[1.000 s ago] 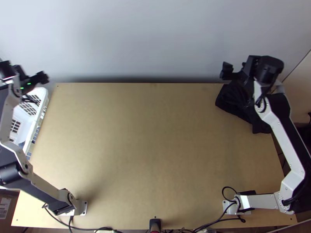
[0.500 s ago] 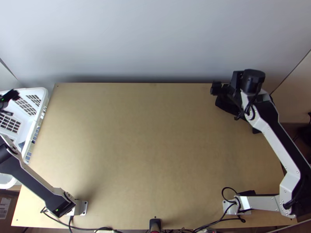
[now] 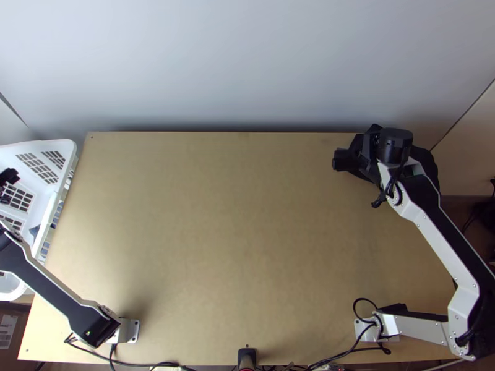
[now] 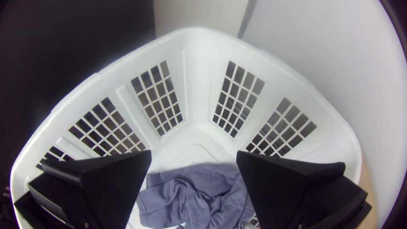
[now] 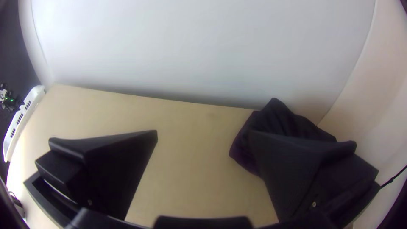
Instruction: Fold the t-shirt
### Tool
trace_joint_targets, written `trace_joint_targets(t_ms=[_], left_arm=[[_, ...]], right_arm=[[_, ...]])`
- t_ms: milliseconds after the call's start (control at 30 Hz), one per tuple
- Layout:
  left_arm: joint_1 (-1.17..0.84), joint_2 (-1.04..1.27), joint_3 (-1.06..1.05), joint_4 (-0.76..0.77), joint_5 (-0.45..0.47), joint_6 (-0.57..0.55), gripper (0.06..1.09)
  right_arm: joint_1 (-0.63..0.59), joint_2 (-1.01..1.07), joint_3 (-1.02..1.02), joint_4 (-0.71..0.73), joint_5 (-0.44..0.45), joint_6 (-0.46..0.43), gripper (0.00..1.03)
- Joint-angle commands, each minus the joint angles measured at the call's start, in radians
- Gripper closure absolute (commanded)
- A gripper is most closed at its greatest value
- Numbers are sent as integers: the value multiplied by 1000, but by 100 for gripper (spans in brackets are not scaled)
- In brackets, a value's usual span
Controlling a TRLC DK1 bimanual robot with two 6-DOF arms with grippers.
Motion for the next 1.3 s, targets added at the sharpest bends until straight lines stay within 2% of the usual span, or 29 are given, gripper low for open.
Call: trace_joint_targets(t_ms=[0, 433, 733, 1267], left_arm=[[11, 130, 65, 31, -15, 41, 11], [32, 284, 89, 68, -30, 87, 11], [40, 369, 94, 84, -78, 131, 11], [37, 477, 95, 120, -113, 147, 11]], right_arm=[[25, -34, -26, -45, 8, -40, 4], [26, -52, -31, -83, 31, -49, 4], [26, -52, -23, -95, 43, -61, 4], [23, -52, -15, -110, 65, -76, 4]])
